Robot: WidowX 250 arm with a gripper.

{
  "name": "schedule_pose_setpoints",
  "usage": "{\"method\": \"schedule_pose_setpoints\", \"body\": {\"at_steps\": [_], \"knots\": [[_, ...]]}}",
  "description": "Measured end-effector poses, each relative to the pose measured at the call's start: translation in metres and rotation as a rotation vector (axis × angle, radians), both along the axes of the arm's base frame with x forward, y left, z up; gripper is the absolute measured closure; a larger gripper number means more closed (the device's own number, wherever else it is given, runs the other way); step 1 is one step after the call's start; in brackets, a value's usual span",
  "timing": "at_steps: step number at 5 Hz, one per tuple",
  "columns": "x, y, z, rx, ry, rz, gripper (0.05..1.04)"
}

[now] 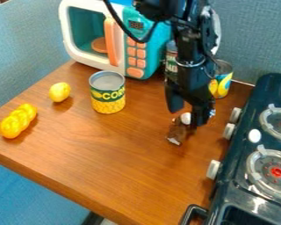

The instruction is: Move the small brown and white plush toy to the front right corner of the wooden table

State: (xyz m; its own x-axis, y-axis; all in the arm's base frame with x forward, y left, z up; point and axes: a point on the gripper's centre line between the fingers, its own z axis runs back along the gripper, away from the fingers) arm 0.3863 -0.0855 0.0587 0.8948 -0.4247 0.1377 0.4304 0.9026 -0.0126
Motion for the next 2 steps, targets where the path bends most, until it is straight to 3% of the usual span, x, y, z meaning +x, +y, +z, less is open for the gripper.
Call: {"method": "schedule_pose_setpoints", "body": {"at_steps": [2], "knots": [[0.001,0.005,-0.025,0.053,0.098,0.057,0.083]]}}
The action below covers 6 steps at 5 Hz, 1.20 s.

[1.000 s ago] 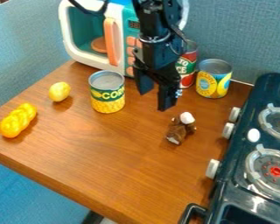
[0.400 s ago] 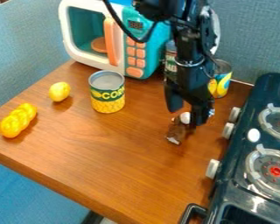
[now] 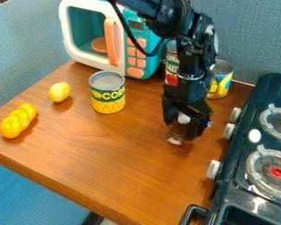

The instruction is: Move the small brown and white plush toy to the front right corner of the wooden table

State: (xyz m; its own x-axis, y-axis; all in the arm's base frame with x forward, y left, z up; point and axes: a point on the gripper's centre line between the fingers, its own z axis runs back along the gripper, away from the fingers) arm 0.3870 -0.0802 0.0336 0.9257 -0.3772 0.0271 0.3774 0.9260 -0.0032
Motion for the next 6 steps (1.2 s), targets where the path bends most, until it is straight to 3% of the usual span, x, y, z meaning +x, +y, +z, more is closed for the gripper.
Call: {"method": "schedule_pose_setpoints", "body": {"at_steps": [1,2,3,4,5,6], "knots": [[0.0,0.0,-0.007,0.004,0.02,0.02,0.122],[0.001,-0.002,-0.008,0.006,0.01,0.026,0.413],[-0.002,-0.004,-0.01,0.0,0.019,0.035,0.614],[-0.008,-0.004,-0.007,-0.006,0.021,0.04,0.699],[-0.015,-0.003,0.013,-0.019,-0.041,0.065,0.736],[-0.045,-0.008,0.042,-0.056,-0.107,0.11,0.737]]}}
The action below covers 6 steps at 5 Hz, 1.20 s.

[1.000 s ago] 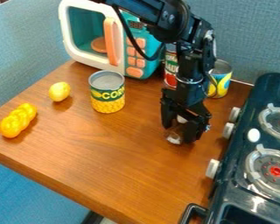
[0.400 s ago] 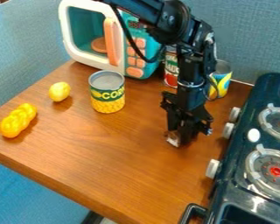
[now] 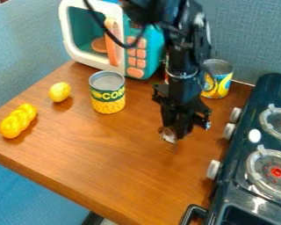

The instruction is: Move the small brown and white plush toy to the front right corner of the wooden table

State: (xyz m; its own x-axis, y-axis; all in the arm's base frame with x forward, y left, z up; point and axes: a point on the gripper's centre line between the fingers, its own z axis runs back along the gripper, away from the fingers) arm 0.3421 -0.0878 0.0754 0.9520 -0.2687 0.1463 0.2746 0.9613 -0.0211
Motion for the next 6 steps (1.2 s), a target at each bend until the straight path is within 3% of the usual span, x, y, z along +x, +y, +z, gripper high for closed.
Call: {"method": "schedule_pose_setpoints", "body": {"at_steps": [1,2,3,4,5,6], "knots": [[-0.036,-0.006,-0.01,0.002,0.083,-0.009,0.737],[-0.072,-0.014,-0.038,-0.034,0.213,-0.063,0.737],[-0.081,-0.017,-0.056,-0.049,0.271,-0.082,0.738],[-0.081,-0.017,-0.062,-0.045,0.29,-0.086,0.739],[-0.078,-0.016,-0.063,-0.039,0.289,-0.088,0.669],[-0.077,-0.016,-0.06,-0.043,0.261,-0.076,0.437]]}}
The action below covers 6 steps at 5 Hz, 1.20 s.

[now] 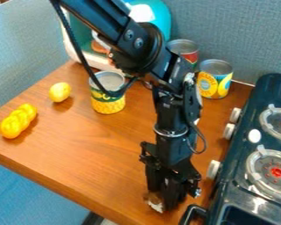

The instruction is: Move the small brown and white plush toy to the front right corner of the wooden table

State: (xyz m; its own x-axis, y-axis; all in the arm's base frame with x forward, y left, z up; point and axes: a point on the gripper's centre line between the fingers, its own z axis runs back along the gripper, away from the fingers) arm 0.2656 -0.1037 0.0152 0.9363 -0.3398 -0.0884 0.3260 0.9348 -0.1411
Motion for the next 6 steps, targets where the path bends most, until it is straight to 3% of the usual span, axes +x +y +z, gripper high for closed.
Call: {"method": "schedule_pose_setpoints", "body": {"at_steps": [1,2,3,4,5,6], "knots": [[-0.005,0.005,0.007,0.02,-0.019,0.029,0.192],[-0.003,0.009,0.034,0.021,-0.09,0.055,0.072],[0.002,0.017,0.049,-0.013,-0.139,0.094,0.075],[0.009,0.032,0.06,-0.012,-0.156,0.136,0.077],[0.035,0.055,0.078,0.061,-0.195,0.098,0.077],[0.038,0.091,0.086,0.151,-0.17,0.098,0.077]]}}
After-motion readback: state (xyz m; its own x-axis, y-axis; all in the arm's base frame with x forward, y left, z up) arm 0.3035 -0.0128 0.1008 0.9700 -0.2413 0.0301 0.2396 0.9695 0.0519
